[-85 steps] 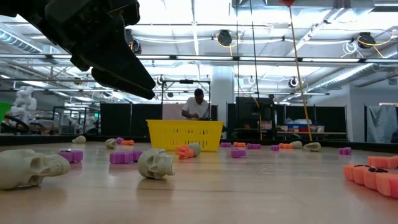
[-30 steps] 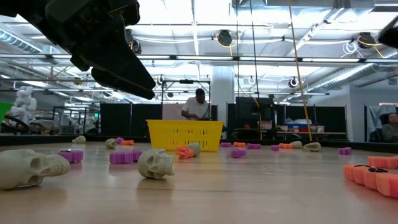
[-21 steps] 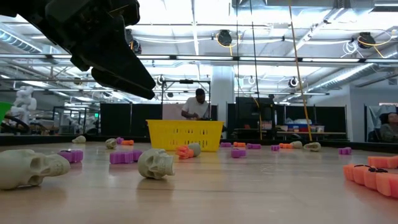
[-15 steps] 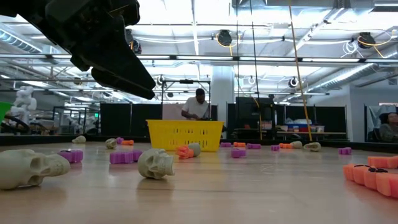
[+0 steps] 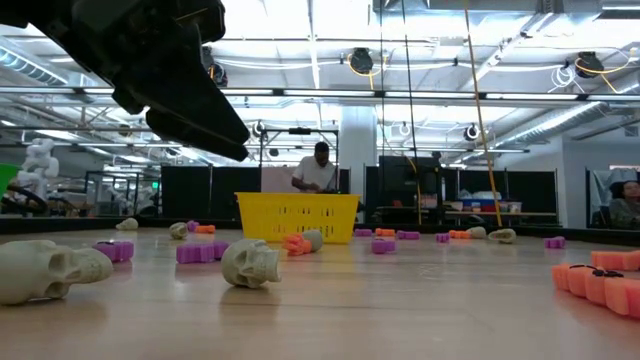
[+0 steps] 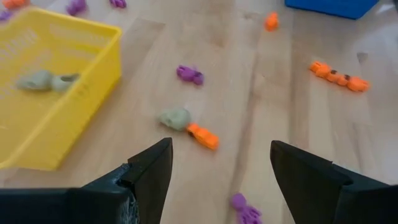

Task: Sort Halloween decoration
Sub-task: Put the orange skeleton toy in the blue basket, then put the purple skeleton toy in the green basket

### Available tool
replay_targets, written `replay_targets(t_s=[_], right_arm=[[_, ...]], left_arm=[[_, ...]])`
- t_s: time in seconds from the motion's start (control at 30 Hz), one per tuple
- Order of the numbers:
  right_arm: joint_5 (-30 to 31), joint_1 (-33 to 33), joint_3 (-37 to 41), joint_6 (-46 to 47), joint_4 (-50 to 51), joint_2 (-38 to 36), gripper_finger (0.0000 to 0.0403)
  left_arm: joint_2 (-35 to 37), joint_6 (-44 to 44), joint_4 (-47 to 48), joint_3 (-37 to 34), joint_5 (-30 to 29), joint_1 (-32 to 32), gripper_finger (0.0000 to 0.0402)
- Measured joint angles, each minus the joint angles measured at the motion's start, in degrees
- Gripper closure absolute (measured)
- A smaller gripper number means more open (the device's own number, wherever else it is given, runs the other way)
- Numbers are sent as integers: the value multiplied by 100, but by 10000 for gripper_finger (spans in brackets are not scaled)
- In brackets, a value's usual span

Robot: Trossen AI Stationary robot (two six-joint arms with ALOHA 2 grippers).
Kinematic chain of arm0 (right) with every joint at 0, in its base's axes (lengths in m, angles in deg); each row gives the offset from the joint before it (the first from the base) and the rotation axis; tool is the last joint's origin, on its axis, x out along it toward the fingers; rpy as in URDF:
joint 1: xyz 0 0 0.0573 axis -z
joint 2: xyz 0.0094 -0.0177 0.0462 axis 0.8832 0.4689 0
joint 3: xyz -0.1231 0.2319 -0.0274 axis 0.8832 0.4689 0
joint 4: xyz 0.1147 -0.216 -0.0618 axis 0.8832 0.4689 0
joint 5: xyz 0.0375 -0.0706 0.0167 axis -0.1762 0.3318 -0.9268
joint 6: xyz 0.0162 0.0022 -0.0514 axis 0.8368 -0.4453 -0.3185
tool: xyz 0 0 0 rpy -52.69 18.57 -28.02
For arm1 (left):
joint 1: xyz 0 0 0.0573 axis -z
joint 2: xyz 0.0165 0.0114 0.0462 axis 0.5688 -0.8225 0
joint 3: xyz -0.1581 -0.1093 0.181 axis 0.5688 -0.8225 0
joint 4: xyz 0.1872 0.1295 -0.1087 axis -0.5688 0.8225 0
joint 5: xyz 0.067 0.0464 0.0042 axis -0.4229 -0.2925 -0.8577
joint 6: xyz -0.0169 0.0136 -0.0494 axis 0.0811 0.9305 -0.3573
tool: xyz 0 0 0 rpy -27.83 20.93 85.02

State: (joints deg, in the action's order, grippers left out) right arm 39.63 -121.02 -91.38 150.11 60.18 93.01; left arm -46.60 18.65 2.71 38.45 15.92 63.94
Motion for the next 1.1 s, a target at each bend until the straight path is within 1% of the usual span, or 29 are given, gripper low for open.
replay_targets(t_s=[0.1, 0.17, 0.33, 0.4, 0.43, 0.47, 0.53, 0.6, 0.67, 0.73, 0.83, 0.93, 1.03, 1.1], right_arm=[[46, 0, 0, 101, 66, -54, 304], [121, 0, 0, 156, 65, -63, 300], [156, 0, -12, 159, 69, -150, 294], [307, -20, -178, 260, 239, -162, 295], [476, -55, -308, 315, 338, -162, 297], [757, -121, -468, 368, 441, -162, 299], [1675, -258, -705, 362, 515, -166, 303], [2632, -374, -892, 37, 485, -166, 307], [3545, -446, -968, -421, 326, -168, 309], [4330, -450, -970, -1018, 55, -166, 309], [5259, -417, -968, -1959, -429, -95, 309], [5799, -363, -966, -2747, -898, 55, 309], [5948, -276, -966, -3358, -1275, 108, 309], [5961, -222, -966, -3540, -1430, 113, 309]], left_arm=[[0, -22, 2, 0, 344, 0, 132], [0, -24, 2, 0, 471, 2, 132], [0, -123, 7, 0, 483, 0, 132], [0, -173, 2, 0, 485, 0, 132], [0, -175, 4, 0, 499, 0, 132], [0, -175, 10, 0, 507, 12, 132], [0, -178, 21, 0, 507, 62, 132], [0, -171, 22, 0, 507, 134, 132], [0, -173, 31, 0, 505, 199, 132], [0, -171, 59, 0, 505, 261, 132], [-66, -171, 86, 0, 484, 354, 132], [-213, -173, 124, -2, 448, 412, 132], [-440, -167, 6, -2, 429, 424, 132], [-572, -173, -160, -4, 410, 424, 132]])
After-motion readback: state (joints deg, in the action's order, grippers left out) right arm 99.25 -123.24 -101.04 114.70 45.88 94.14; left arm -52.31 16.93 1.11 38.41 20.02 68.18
